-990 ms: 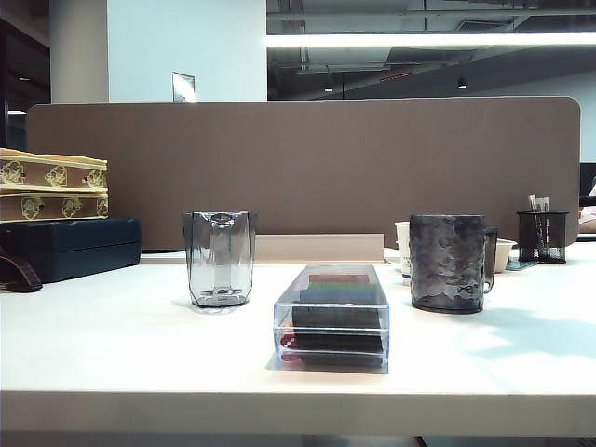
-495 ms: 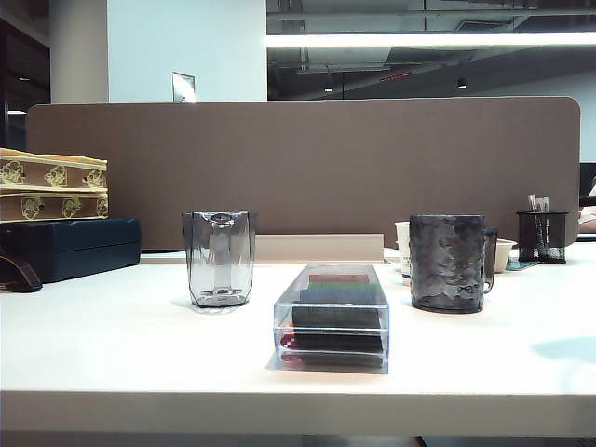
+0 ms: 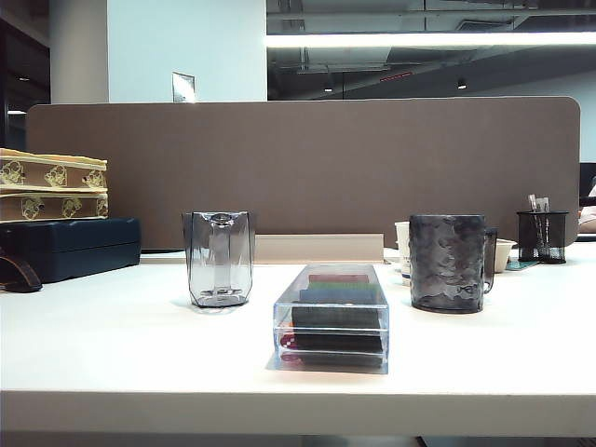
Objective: Pick up the letter "c" and put it in the paper cup.
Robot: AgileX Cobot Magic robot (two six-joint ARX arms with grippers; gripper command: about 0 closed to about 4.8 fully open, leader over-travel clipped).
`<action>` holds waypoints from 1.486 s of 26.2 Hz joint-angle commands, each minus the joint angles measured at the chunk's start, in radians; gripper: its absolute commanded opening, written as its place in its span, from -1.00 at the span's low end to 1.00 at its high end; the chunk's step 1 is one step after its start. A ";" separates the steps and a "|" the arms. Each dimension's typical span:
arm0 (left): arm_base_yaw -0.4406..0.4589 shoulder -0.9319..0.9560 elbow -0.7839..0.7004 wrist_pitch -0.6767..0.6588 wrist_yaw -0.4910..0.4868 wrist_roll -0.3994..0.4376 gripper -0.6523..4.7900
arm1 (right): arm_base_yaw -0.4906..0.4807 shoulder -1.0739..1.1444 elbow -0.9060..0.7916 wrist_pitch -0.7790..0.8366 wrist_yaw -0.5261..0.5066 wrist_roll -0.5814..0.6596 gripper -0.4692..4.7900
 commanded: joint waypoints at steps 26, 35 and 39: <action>0.000 0.000 0.004 0.012 0.000 -0.003 -0.78 | -0.001 -0.016 -0.436 0.613 0.058 0.002 -0.51; 0.000 0.000 0.004 0.012 0.000 -0.003 -0.78 | -0.001 -0.016 -0.529 0.827 0.059 0.002 -0.80; 0.000 0.000 0.004 0.012 0.000 -0.003 -0.78 | -0.001 -0.017 -0.580 0.931 0.105 0.002 -0.83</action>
